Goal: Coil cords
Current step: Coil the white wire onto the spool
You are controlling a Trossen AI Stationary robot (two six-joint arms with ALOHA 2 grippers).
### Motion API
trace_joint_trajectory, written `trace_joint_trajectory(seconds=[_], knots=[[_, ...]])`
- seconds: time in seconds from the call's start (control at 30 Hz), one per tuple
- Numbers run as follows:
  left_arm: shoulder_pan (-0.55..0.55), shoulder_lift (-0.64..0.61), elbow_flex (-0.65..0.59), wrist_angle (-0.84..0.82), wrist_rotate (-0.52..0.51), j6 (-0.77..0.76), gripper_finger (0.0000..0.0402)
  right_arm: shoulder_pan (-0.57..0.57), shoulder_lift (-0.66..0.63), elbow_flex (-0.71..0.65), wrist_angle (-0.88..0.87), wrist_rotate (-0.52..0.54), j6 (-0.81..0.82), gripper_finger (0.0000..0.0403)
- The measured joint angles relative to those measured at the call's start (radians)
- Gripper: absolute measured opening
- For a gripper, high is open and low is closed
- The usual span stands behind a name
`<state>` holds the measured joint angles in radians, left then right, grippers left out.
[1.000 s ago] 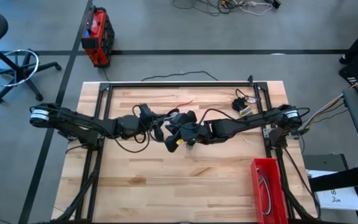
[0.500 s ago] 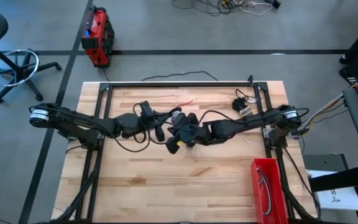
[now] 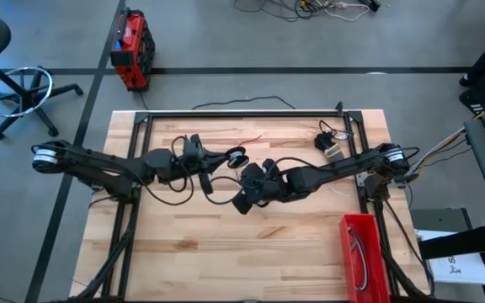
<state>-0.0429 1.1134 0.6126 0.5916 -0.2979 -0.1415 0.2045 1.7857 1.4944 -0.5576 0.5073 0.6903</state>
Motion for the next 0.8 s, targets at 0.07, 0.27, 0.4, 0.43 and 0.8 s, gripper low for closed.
trace_joint_trajectory(seconds=[0.07,0.27,0.4,0.43,0.8], knots=[[0.0,-0.032,-0.001,-0.045,0.051,0.046,0.0,0.006,-0.012,0.0,-0.01,-0.002,-0.019,0.0],[-0.015,-0.083,0.0,-0.243,0.117,0.129,0.0,0.01,-0.032,0.0,-0.028,-0.024,-0.119,0.0008],[-0.033,-0.124,-0.008,-0.266,0.125,0.138,0.0,0.009,-0.043,0.0,-0.025,-0.062,-0.206,0.0054],[-0.039,-0.14,-0.013,-0.263,0.126,0.142,0.0,0.011,-0.047,0.0,-0.02,-0.064,-0.242,0.0069],[-0.079,-0.429,-0.105,-0.218,0.177,0.187,0.0,0.028,-0.093,-0.001,0.17,-0.207,-0.615,0.0183]])
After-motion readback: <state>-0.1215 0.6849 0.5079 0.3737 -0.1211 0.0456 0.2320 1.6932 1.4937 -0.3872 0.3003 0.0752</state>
